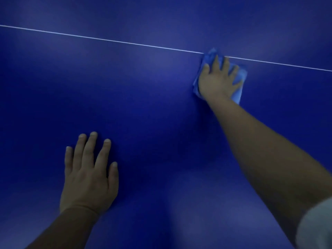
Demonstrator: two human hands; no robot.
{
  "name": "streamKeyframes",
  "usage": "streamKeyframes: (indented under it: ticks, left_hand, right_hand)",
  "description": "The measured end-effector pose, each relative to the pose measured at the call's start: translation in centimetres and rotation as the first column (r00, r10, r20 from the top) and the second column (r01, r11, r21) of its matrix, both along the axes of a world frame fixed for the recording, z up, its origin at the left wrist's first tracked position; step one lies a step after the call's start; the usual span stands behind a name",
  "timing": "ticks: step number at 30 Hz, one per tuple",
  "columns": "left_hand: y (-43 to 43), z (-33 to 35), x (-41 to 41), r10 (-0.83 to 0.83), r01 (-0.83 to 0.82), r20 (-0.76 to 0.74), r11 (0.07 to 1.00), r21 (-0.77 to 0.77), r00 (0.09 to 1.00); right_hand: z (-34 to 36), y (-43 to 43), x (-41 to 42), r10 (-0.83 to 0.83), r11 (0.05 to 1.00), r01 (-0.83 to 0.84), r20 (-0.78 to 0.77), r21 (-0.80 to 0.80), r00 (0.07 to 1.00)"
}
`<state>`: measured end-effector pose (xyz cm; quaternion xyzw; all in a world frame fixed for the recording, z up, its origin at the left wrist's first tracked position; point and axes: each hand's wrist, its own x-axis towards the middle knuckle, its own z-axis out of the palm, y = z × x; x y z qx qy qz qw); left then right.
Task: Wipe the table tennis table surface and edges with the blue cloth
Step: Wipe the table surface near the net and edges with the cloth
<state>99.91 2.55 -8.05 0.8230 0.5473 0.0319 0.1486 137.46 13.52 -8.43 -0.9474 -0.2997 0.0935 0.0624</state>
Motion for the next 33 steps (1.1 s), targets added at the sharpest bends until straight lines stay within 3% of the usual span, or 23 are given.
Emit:
streamKeyframes:
  ticks: [1,3,5,7,9,12,14,16,17,19,20,21,22,23,25,26,27,28,30,33]
  left_hand:
    - [0.0,0.0,0.0,0.000,0.000,-0.001,1.000,-0.004,1.000]
    - [0.0,0.0,-0.1,0.001,-0.001,0.001,1.000,-0.003,1.000]
    - [0.0,-0.2,-0.1,-0.001,0.001,0.005,1.000,0.007,1.000]
    - [0.1,-0.4,-0.2,-0.002,0.002,0.013,1.000,0.019,1.000]
    - [0.1,-0.6,-0.1,-0.001,0.001,0.010,1.000,0.027,1.000]
    - [0.0,-0.6,-0.1,0.006,-0.007,0.020,0.999,0.032,1.000]
    - [-0.1,-0.5,-0.1,0.003,-0.003,0.011,1.000,0.029,1.000]
    - [-0.1,-0.4,-0.2,0.006,-0.006,0.013,1.000,0.028,1.000]
    - [-0.1,-0.4,-0.2,0.005,-0.006,0.017,1.000,0.027,1.000]
    - [0.0,-0.4,-0.2,0.002,-0.002,0.023,1.000,0.024,1.000]
    - [0.0,-0.4,-0.2,0.001,-0.002,0.020,1.000,0.023,1.000]
    - [0.0,-0.4,-0.1,-0.003,0.003,0.017,1.000,0.021,1.000]
    - [0.0,-0.5,-0.1,-0.007,0.007,0.015,1.000,0.019,1.000]
    - [0.1,-0.5,-0.1,-0.007,0.007,0.014,1.000,0.017,1.000]
    - [0.2,-0.5,-0.2,-0.003,0.003,0.011,1.000,0.015,1.000]
    - [0.1,-0.6,-0.2,-0.003,0.002,0.009,1.000,0.017,1.000]
    - [0.0,-0.6,-0.2,-0.002,0.002,0.010,1.000,0.021,1.000]
    - [0.0,-0.5,-0.1,0.000,0.000,0.013,1.000,0.024,1.000]
    - [0.1,-0.5,-0.1,0.002,-0.002,0.013,1.000,0.023,1.000]
    - [0.2,-0.6,-0.2,-0.002,0.002,0.002,1.000,0.019,1.000]
  right_hand:
    - [-0.3,-1.5,-1.3,-0.006,1.000,0.006,0.027,0.006,1.000]
    - [-0.9,-3.0,-5.8,0.173,0.985,-0.173,0.085,0.001,0.981]
    - [-1.4,-2.4,-9.2,0.500,0.865,-0.501,0.082,-0.011,0.862]
    - [-0.8,0.2,-7.5,0.681,0.732,-0.678,0.084,-0.064,0.727]
    - [0.0,3.3,-1.9,0.643,0.766,-0.628,0.141,-0.137,0.753]
    - [0.3,3.5,5.1,0.523,0.849,-0.510,0.080,-0.137,0.849]
    - [0.3,0.8,3.9,0.609,0.792,-0.597,0.103,-0.124,0.787]
    - [-0.3,-4.1,-0.2,0.761,0.644,-0.760,0.167,-0.082,0.627]
    - [-0.4,-7.6,-2.6,0.840,0.530,-0.847,0.171,-0.052,0.515]
    - [-0.8,-15.3,-6.1,0.966,0.213,-0.977,0.150,-0.002,0.210]
    - [-0.8,-18.0,-6.5,0.990,0.091,-0.996,0.109,0.010,0.091]
    - [-0.6,-19.1,-5.5,0.996,0.026,-1.000,0.084,0.001,0.026]
    - [-0.4,-18.7,-3.7,0.996,0.026,-0.999,0.089,-0.019,0.025]
    - [-0.3,-16.9,-1.4,0.988,0.111,-0.992,0.117,-0.059,0.103]
    - [-0.1,-11.6,3.6,0.874,0.479,-0.871,0.156,-0.107,0.461]
    - [0.3,-9.2,6.1,0.737,0.675,-0.728,0.147,-0.118,0.660]
    - [0.6,-7.3,8.3,0.568,0.822,-0.557,0.129,-0.117,0.813]
    - [0.5,-6.2,9.9,0.423,0.904,-0.413,0.104,-0.107,0.900]
    - [0.4,-5.8,9.9,0.348,0.936,-0.342,0.070,-0.085,0.935]
    - [-0.4,-10.7,3.3,0.569,0.822,-0.565,0.177,-0.080,0.803]
